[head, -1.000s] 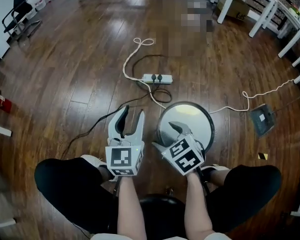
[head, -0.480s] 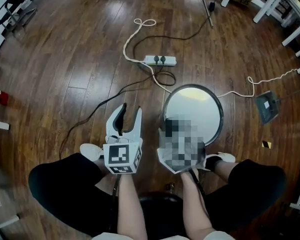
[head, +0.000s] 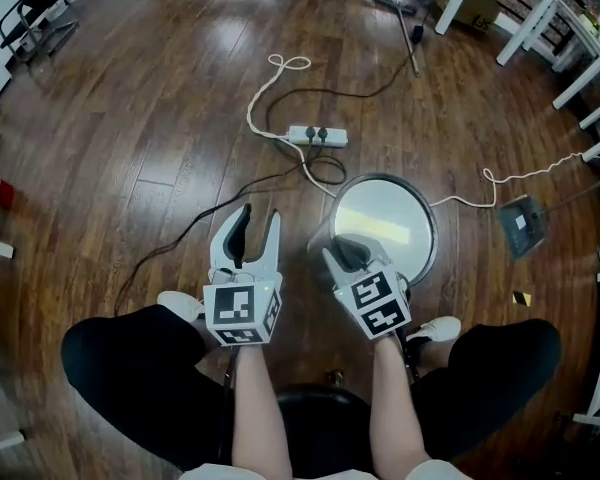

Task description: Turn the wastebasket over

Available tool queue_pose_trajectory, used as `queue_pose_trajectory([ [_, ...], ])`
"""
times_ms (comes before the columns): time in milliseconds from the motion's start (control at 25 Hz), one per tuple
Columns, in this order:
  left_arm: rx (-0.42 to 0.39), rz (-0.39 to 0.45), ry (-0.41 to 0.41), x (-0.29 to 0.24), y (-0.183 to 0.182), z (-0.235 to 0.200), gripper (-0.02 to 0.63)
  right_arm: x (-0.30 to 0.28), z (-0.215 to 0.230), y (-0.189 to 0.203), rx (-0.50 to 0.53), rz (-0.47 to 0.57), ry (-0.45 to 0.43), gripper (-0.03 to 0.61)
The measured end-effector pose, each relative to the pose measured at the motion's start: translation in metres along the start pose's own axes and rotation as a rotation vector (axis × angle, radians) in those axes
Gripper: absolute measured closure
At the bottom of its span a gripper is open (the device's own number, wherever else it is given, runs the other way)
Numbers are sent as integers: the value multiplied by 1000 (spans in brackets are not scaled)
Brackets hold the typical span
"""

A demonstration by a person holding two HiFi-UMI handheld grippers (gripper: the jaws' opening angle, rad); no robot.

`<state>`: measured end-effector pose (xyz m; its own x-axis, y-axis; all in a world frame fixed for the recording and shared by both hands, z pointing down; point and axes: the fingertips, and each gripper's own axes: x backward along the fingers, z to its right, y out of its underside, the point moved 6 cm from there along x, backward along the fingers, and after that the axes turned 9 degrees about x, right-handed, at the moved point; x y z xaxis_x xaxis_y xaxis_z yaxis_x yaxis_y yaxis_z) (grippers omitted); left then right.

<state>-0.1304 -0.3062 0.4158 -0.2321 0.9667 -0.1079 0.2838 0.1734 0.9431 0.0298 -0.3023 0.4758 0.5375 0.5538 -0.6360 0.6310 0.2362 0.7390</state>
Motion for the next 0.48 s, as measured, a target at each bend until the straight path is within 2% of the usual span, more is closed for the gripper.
queue_pose_trajectory([
  [160,14,16,-23,6,-6,-8,425,16,11,-14,-54,128,18,494],
  [320,14,17,-32,7,-6,-10,426,30,23,-21,-155,289,27,494],
  [400,11,10,-30,5,-5,-8,426,38,33,-18,-247,377,28,494],
  [480,4,2,-22,4,-2,-5,426,46,46,-6,-389,469,26,497],
])
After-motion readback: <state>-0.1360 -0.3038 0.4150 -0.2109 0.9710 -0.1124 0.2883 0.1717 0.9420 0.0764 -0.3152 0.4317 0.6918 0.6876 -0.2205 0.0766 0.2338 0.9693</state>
